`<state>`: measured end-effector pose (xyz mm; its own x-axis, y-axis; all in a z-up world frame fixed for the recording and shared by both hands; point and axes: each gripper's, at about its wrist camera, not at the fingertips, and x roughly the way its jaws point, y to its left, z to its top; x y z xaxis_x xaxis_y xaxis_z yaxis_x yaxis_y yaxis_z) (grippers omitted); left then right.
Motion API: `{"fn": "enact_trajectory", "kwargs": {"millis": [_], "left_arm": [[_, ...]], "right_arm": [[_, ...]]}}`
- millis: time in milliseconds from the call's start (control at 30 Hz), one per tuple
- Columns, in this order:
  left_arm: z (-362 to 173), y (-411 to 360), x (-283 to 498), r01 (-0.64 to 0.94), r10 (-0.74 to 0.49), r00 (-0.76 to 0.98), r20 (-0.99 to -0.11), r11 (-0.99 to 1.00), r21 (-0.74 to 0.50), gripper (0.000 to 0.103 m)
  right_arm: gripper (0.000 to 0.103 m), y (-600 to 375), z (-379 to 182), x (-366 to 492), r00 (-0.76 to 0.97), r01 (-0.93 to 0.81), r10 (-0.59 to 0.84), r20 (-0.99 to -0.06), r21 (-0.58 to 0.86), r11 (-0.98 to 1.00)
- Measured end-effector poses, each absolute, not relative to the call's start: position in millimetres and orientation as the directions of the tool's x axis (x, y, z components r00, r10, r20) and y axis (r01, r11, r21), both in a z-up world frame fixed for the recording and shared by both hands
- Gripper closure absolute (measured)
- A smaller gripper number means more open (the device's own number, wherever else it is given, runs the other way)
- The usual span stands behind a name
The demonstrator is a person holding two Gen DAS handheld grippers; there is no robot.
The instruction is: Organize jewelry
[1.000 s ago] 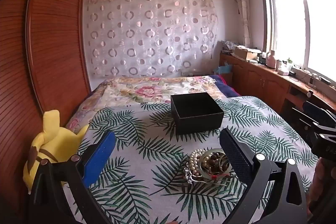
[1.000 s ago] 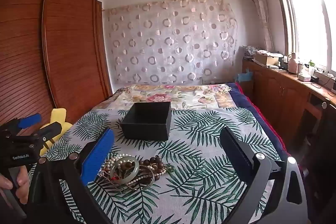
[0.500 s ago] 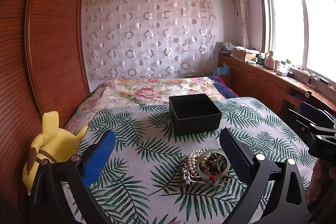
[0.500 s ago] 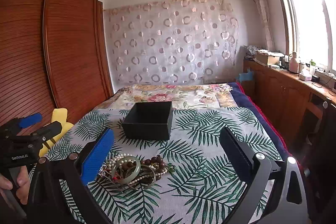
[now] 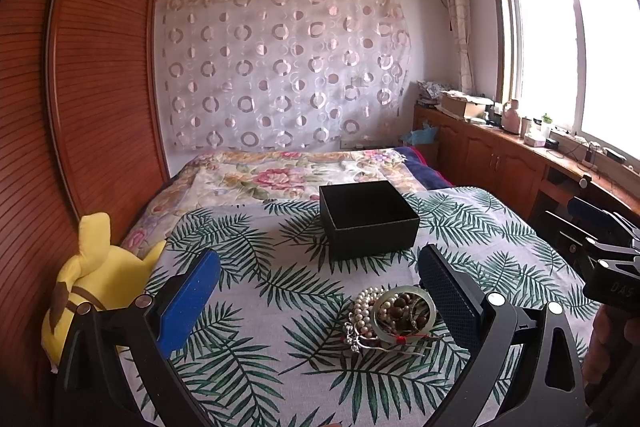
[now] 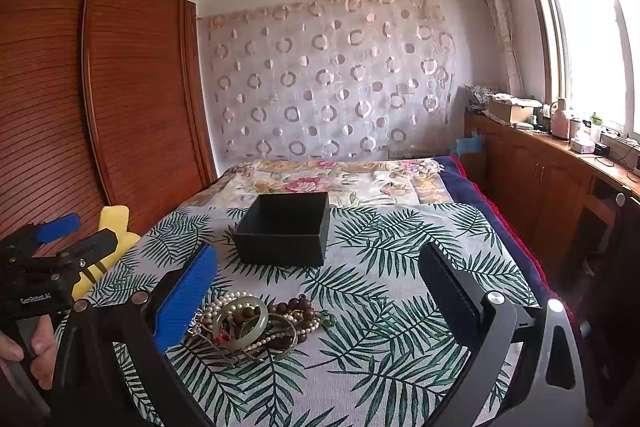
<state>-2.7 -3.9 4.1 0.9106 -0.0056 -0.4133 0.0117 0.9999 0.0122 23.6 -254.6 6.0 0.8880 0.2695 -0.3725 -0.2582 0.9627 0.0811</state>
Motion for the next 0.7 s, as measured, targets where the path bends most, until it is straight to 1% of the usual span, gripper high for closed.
{"fn": "enact_trajectory", "kwargs": {"millis": [267, 700], "left_arm": [[17, -9, -8, 0.021, -0.016, 0.914, -0.405, 1.000, 0.009, 0.007], [19, -12, -9, 0.025, -0.020, 0.917, -0.397, 1.000, 0.008, 0.007]], "right_arm": [[0.002, -255, 6, 23, 0.888, -0.258, 0.270, -0.372, 0.083, 0.963], [0.002, -255, 3, 25, 0.888, -0.258, 0.270, -0.372, 0.083, 0.963]]}}
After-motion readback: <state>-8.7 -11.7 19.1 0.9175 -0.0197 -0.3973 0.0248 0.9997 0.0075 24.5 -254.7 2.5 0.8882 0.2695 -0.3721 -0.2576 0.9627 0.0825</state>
